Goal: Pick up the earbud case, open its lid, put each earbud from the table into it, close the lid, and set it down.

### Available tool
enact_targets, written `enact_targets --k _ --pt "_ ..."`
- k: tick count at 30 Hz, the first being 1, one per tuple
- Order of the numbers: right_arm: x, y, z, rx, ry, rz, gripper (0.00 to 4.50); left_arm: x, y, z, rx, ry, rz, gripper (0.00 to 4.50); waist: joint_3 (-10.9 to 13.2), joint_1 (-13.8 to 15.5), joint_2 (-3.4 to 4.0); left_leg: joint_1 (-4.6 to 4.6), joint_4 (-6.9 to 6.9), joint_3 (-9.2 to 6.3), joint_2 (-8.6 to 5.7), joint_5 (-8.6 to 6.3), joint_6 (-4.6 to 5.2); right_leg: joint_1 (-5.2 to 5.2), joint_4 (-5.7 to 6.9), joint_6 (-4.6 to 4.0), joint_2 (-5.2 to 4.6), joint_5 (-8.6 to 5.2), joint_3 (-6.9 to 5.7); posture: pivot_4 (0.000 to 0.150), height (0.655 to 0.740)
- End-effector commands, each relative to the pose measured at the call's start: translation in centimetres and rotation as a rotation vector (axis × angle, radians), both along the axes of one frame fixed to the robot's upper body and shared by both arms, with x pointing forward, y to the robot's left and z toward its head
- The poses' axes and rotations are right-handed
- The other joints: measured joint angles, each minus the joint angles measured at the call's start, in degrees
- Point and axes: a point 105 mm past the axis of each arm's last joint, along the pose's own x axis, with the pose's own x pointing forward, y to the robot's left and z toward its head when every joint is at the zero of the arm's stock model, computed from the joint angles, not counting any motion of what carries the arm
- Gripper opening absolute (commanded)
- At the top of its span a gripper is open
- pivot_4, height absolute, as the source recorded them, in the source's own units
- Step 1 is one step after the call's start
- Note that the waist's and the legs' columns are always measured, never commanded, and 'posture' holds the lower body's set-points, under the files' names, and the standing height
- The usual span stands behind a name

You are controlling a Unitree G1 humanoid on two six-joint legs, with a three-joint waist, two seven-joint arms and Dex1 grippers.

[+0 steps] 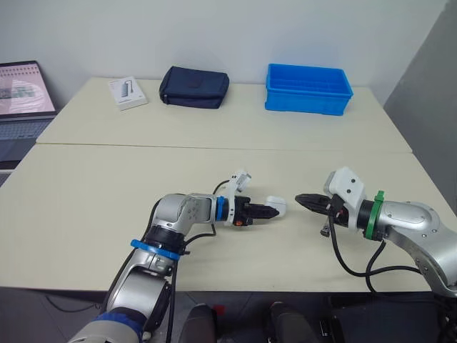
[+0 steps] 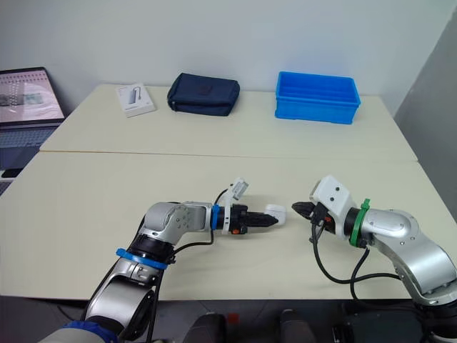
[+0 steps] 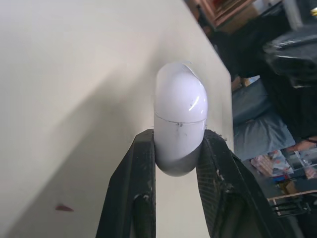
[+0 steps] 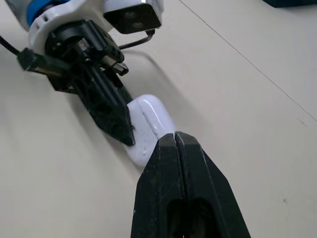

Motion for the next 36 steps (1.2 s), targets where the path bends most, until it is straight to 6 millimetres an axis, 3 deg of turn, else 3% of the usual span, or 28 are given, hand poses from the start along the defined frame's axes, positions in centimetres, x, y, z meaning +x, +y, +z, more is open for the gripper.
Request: enact_targets --k 1,3,4,8,11,15,20,25,31,36 --pt "-0.8 0.7 1.2 -0.019 -0.076 0.056 0.00 1.2 0.5 -0.5 0.031 0.027 0.044 0.74 0.00 -0.07 0.00 -0.01 0.00 -0.03 0.01 0.00 0.00 -0.01 0.00 0.00 0.02 0.00 -0.03 0.150 0.7400" --pt "-1.1 0.8 1.1 -0.021 -0.068 0.065 0.00 1.6 0.7 -0.9 0.048 0.039 0.051 0.74 0.00 -0.20 0.00 0.00 -0.01 -0.06 0.02 0.00 0.00 -0.02 0.03 -0.01 0.05 0.00 -0.04 0.150 0.7400" --pt "-1.2 0.8 1.1 -0.022 -0.063 0.068 0.00 1.7 0.8 -1.2 0.065 0.036 0.054 1.45 0.00 -0.20 0.00 0.00 0.00 -0.08 0.02 0.00 0.00 0.00 0.03 -0.01 0.05 0.00 -0.05 0.150 0.7400" --pt "-1.7 1.0 0.8 -0.015 -0.034 0.090 0.00 1.8 1.9 -2.0 0.120 0.012 0.051 2.63 0.00 -0.21 0.00 0.05 0.04 -0.05 0.00 0.01 -0.01 0.09 0.04 -0.01 0.03 0.01 0.00 0.150 0.7400" --pt "-2.0 0.7 0.7 -0.028 -0.008 0.105 0.00 1.5 3.8 -2.2 0.190 -0.074 0.025 3.48 -0.01 -0.75 0.00 0.11 0.07 -0.05 0.01 0.01 -0.01 0.14 0.06 -0.11 0.03 0.01 0.05 0.150 0.7400" --pt "-2.0 0.2 1.0 -0.053 0.005 0.121 0.87 0.1 6.8 -1.6 0.260 -0.188 -0.014 4.50 -0.02 -1.91 0.01 0.36 0.02 0.01 0.05 0.01 -0.01 0.23 0.13 -0.18 0.05 0.00 0.16 0.150 0.7400" --pt "-2.0 -0.5 1.2 -0.095 0.017 0.170 2.62 -1.8 11.0 0.2 0.352 -0.395 -0.039 4.50 -0.02 -2.39 0.02 0.55 -0.23 -0.03 0.18 0.01 -0.01 0.26 0.19 -0.24 0.21 -0.04 0.16 0.150 0.7400" --pt "-1.4 -1.7 2.1 -0.162 0.007 0.219 4.49 -3.6 13.7 2.8 0.384 -0.598 -0.095 4.50 0.03 -1.83 0.03 0.42 -0.29 0.03 0.16 0.01 -0.01 0.11 0.12 -0.40 0.16 -0.15 0.17 0.150 0.7400" --pt "-0.8 -3.6 3.6 -0.219 -0.001 0.285 4.49 -5.7 16.1 6.0 0.380 -0.795 -0.109 4.50 0.08 -0.93 0.05 -0.01 -0.23 0.29 0.12 0.01 -0.01 -0.25 0.07 -0.54 -0.06 -0.30 0.16 0.150 0.7400" --pt "-0.5 -4.3 4.3 -0.226 -0.004 0.305 4.49 -5.8 17.0 6.6 0.397 -0.840 -0.075 4.50 0.09 -0.65 0.05 -0.02 -0.23 0.36 0.03 0.01 -0.02 -0.23 0.07 -0.42 -0.20 -0.34 0.15 0.150 0.7400"
